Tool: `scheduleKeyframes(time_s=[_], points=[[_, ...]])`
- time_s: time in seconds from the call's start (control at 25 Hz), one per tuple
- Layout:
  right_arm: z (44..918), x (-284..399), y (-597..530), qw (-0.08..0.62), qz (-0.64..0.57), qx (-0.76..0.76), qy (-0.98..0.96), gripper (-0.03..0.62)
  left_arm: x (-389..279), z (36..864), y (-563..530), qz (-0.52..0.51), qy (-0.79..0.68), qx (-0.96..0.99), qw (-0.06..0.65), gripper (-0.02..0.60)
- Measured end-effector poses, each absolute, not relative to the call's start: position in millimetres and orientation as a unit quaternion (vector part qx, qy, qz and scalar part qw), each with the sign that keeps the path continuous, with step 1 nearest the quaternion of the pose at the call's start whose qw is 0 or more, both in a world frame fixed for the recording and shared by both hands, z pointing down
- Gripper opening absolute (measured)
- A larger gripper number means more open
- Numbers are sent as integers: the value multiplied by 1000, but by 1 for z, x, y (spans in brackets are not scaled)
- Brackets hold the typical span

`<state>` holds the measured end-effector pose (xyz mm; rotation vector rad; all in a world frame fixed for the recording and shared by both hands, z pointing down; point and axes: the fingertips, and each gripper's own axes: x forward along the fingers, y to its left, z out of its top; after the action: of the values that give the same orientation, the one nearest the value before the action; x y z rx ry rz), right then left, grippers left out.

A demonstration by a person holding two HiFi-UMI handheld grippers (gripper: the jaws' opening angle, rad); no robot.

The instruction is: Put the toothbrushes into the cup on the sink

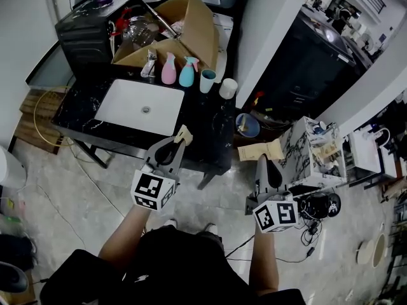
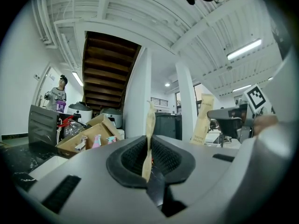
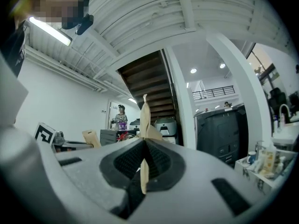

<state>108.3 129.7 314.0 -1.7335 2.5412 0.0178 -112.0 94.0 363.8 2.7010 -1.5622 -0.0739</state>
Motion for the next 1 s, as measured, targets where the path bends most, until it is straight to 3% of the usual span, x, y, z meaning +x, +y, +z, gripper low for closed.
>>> scheduleKeyframes(time_s=[1.0], points=[[310, 18, 131, -1, 25, -536, 844, 3, -194, 366, 104, -49, -517, 854, 16, 31]])
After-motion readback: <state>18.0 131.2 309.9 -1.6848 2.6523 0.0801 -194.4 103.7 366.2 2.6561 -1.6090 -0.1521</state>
